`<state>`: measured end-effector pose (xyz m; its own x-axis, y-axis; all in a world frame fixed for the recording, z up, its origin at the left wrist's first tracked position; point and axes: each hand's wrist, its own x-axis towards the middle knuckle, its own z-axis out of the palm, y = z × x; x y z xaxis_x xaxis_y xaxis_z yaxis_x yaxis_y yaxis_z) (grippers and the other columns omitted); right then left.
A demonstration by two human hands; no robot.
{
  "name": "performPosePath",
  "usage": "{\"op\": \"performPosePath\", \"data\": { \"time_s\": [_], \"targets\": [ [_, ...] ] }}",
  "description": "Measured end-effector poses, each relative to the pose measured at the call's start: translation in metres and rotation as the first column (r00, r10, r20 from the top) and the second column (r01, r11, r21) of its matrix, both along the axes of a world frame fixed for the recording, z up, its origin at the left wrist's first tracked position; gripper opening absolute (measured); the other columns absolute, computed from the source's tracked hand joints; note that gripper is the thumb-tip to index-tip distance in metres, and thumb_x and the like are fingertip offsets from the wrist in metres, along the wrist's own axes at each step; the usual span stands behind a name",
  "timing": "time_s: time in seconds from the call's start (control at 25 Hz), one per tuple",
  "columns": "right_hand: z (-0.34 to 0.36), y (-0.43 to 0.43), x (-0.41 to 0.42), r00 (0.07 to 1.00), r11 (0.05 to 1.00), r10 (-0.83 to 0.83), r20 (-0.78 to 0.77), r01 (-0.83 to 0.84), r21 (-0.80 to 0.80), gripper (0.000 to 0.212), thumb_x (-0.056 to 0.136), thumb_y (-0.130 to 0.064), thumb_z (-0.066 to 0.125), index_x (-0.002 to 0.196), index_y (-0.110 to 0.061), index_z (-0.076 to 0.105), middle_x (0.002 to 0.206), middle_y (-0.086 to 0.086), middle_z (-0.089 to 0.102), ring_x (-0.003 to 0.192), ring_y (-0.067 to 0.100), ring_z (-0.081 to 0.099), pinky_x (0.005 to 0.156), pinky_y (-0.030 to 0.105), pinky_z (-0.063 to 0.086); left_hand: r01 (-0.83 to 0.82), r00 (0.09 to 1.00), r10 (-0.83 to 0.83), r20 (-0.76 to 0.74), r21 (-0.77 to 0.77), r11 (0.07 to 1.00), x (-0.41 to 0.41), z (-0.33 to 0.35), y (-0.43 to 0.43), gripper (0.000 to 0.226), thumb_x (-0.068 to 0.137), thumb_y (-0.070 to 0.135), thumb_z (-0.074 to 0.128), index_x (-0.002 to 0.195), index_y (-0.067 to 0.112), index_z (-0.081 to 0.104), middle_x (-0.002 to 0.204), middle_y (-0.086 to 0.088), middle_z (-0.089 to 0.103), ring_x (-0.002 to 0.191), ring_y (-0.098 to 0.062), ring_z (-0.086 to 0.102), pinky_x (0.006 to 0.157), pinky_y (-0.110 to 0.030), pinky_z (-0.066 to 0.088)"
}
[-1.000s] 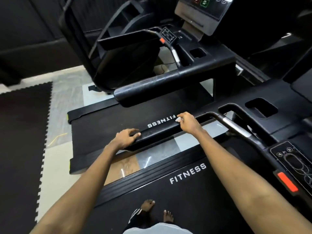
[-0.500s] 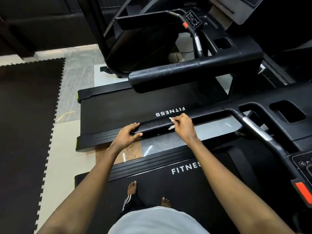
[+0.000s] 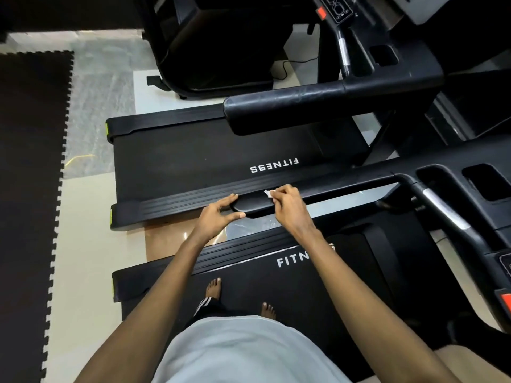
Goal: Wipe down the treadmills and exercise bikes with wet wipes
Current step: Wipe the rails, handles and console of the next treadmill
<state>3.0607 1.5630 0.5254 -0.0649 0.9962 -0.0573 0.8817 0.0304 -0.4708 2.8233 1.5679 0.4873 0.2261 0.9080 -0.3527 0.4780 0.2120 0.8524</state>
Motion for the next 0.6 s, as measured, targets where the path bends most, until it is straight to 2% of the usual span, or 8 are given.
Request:
{"op": "performPosePath", "data": {
  "time_s": [0.08,0.2,0.24,0.32,0.44,0.52,0.6],
  "targets": [
    [0.003,0.003,0.003,0.998,0.999,-0.047,0.041,0.048,-0.02,0.029,0.099,-0.01,0.052,0.124,-0.006,0.069,0.119,0.006,0.059,0.11,0.022,0.053,0.1,0.035,0.048,-0.008,0.999,0.009,0.048,-0.023,1.0,-0.004,-0.004,0.002,0.066,0.078,0.043,0.084,0.139,0.034,0.06,0.146,0.015,0.053,0.136,0.003,0.043,0.118,-0.023,0.03],
    [0.004,0.007,0.002,0.97,0.977,-0.212,0.117,0.213,-0.003,0.029,0.099,-0.006,0.051,0.123,0.0,0.068,0.117,0.012,0.059,0.107,0.026,0.054,0.097,0.04,0.053,-0.015,0.983,0.029,0.18,-0.077,0.997,-0.008,-0.012,0.004,0.062,0.08,0.034,0.084,0.138,0.03,0.061,0.147,0.011,0.053,0.136,0.003,0.043,0.117,-0.022,0.03],
    [0.005,0.006,-0.009,0.97,0.978,-0.209,0.127,0.211,-0.004,0.029,0.099,-0.007,0.051,0.121,0.001,0.068,0.117,0.013,0.059,0.108,0.026,0.054,0.097,0.04,0.053,-0.015,0.974,0.034,0.225,-0.085,0.996,-0.009,-0.014,0.004,0.062,0.081,0.032,0.083,0.138,0.028,0.061,0.148,0.01,0.053,0.136,0.004,0.043,0.118,-0.024,0.03],
    [0.006,-0.003,-0.041,0.988,0.994,-0.099,0.118,0.104,-0.033,0.03,0.1,-0.01,0.051,0.122,-0.001,0.068,0.12,0.011,0.058,0.11,0.025,0.053,0.099,0.037,0.051,-0.016,0.96,0.04,0.278,-0.088,0.996,-0.01,-0.016,0.004,0.061,0.082,0.031,0.082,0.139,0.027,0.061,0.149,0.01,0.051,0.136,0.007,0.042,0.118,-0.023,0.032],
    [0.008,-0.01,-0.066,0.996,0.997,0.036,0.086,-0.03,-0.073,0.032,0.1,-0.008,0.052,0.127,-0.006,0.067,0.122,0.006,0.06,0.112,0.021,0.053,0.095,0.033,0.051,-0.014,0.966,0.04,0.256,-0.103,0.995,-0.014,-0.022,0.006,0.059,0.085,0.035,0.08,0.14,0.028,0.06,0.148,0.009,0.051,0.133,0.003,0.047,0.109,-0.016,0.037],
    [0.013,-0.007,-0.057,0.997,0.994,-0.025,0.073,0.032,-0.1,0.032,0.102,-0.014,0.051,0.129,-0.009,0.066,0.123,0.003,0.059,0.113,0.017,0.053,0.095,0.032,0.051,-0.085,0.978,0.112,0.175,-0.159,0.984,-0.022,-0.035,0.003,0.054,0.086,0.047,0.075,0.136,0.031,0.062,0.145,0.008,0.054,0.128,-0.008,0.055,0.101,-0.022,0.045],
    [0.014,-0.004,-0.046,0.992,0.988,-0.101,0.082,0.109,-0.107,0.032,0.103,-0.017,0.051,0.13,-0.008,0.065,0.125,0.004,0.058,0.113,0.015,0.052,0.098,0.032,0.052,-0.185,0.974,0.209,0.092,-0.215,0.959,-0.037,-0.046,-0.001,0.041,0.093,0.045,0.068,0.131,0.029,0.065,0.141,0.004,0.058,0.123,-0.017,0.061,0.087,-0.017,0.047]
  ]
}}
